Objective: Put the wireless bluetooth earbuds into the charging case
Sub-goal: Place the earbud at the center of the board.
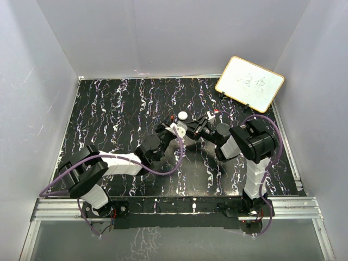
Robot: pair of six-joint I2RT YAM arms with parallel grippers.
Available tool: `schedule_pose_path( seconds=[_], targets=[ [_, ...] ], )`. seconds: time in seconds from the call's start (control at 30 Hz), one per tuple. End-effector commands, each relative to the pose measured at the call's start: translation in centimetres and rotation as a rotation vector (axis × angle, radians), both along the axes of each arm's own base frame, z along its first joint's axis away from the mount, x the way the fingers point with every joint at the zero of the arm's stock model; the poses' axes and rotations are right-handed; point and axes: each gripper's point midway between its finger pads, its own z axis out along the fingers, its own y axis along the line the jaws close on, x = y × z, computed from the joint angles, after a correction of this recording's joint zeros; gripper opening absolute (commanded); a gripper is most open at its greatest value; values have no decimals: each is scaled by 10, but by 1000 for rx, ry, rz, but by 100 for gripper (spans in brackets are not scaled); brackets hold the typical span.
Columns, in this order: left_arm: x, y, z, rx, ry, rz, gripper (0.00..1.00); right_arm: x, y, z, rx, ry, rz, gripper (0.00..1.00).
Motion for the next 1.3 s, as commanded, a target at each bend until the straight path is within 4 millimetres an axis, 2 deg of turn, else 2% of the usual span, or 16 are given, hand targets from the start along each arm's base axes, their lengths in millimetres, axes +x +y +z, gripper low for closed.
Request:
schedule_pose_path(
  seconds=[0.0,0.87,0.93,1.27],
  targets=[
    [-8,-6,19,-71,-74,-52,0,3,4,41,58,-163,-11,0],
    [-8,-4,8,-69,-2,-40,0,0,6,44,34,-184,-5,0],
    [-9,-4,2,-50,17,-44,0,-1,6,43,31,-189,2,0],
    [-8,-4,1,-51,25,-44,0,-1,7,46,38,-199,11,0]
  ],
)
